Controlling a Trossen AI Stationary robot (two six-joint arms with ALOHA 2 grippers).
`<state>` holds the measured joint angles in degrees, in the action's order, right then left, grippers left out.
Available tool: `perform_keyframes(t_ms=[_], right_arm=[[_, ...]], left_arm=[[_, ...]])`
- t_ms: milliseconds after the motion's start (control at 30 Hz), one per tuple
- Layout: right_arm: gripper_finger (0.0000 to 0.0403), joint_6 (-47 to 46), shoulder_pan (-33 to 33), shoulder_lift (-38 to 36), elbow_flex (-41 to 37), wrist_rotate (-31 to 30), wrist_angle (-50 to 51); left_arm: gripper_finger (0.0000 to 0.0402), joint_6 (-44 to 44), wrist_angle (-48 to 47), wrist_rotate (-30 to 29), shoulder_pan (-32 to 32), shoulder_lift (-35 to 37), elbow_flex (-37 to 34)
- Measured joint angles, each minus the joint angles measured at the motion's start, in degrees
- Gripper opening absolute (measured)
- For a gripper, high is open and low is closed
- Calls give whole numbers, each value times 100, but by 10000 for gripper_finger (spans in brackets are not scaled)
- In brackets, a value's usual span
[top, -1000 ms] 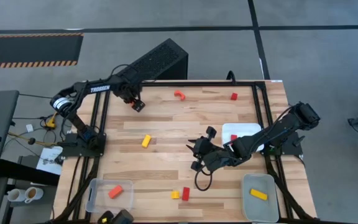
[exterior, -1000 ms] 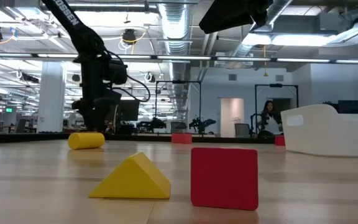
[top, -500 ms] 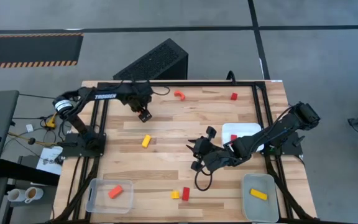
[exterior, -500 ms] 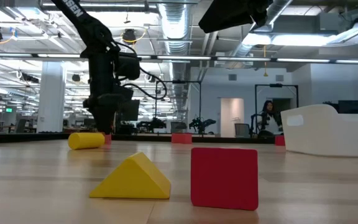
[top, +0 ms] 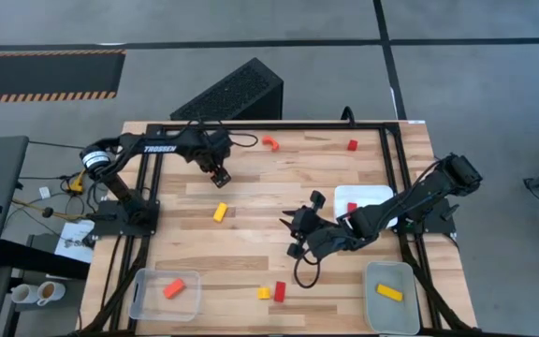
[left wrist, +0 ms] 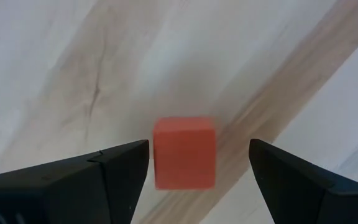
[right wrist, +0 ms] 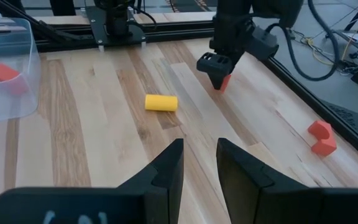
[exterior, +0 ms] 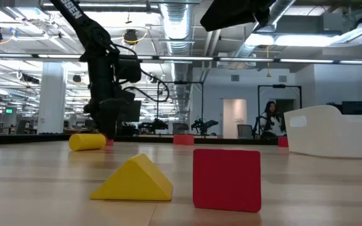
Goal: Sort & place blocks by color
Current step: Put the left orange block into the transparent bin
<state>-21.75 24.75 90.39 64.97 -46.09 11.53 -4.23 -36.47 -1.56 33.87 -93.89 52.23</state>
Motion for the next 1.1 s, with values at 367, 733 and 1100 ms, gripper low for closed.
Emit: perform_keyframes(t_ms=[367,733,1100], right_arm=[[118,356,142,0,-1,-9,-347],[118,425,157,0,0,110,-431],[118,493,151,0,0,121,-426]], left_arm=[[198,-221,-16,-279,-24,4,-324],[145,-395,231,20,-17,2,-332],[319,-386,366,-319,-86,0,-332]])
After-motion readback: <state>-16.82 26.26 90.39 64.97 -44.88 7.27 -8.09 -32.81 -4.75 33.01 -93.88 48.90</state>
